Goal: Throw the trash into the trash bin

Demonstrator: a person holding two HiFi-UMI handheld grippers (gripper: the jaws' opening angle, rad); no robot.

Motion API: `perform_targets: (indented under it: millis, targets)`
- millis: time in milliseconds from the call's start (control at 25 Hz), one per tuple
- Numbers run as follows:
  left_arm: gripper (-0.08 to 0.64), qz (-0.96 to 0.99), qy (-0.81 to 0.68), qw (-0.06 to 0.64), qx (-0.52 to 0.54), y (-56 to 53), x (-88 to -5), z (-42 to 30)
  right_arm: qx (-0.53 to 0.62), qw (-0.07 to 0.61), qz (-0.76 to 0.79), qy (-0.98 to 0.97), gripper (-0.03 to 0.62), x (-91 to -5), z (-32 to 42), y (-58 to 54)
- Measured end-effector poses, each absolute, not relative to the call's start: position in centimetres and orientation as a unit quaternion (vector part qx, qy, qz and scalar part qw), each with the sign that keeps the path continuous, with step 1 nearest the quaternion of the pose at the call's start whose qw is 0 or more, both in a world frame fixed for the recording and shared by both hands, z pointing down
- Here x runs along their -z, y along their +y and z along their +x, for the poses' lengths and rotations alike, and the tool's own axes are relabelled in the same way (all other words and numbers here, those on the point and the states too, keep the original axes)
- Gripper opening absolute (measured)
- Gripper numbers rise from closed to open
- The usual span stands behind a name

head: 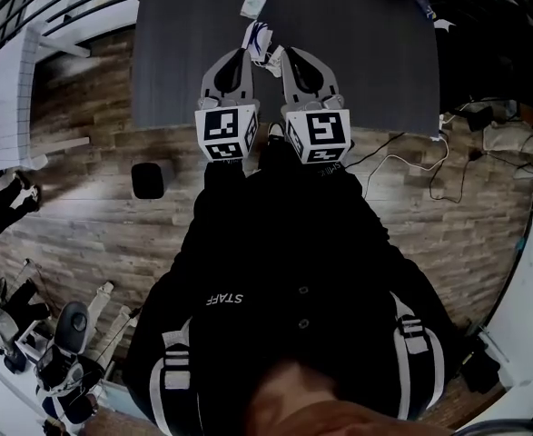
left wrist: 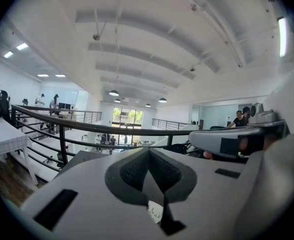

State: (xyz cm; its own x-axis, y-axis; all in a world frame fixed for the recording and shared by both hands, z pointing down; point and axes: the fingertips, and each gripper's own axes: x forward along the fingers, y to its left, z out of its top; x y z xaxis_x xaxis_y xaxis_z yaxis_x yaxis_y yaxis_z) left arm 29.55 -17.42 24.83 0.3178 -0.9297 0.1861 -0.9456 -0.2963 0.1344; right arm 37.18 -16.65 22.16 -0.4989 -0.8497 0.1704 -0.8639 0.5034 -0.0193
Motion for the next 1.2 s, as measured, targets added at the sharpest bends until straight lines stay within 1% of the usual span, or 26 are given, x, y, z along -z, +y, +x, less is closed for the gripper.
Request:
perform_targets:
  millis: [240, 640, 840, 1200]
  targets:
    - [0.002, 0.802, -0.583, 0.122, -0.039, -22.0, -25.6, 30.7, -0.064, 0.072, 0.487, -0.868, 0.014, -23.0, 38.2, -21.3]
    - [0.002, 0.797, -0.575, 0.162, -0.089, -24.3, -30.2, 29.6, -0.082, 0.098, 0.508, -0.852, 0.014, -25.6, 39.0, -24.4]
    - [0.002, 0.792, -0.569, 0.182, -0.127, -23.8, -33.8, 28.7, -0.118, 0.126, 0.52, -0.837, 0.014, -29.3, 38.5, -24.3]
    - [0.002, 0.776, -0.554, 0.243, -0.179, -23.8, -41.2, 28.1, -0.179, 0.184, 0.505, -0.824, 0.015, -36.4, 37.9, -24.5]
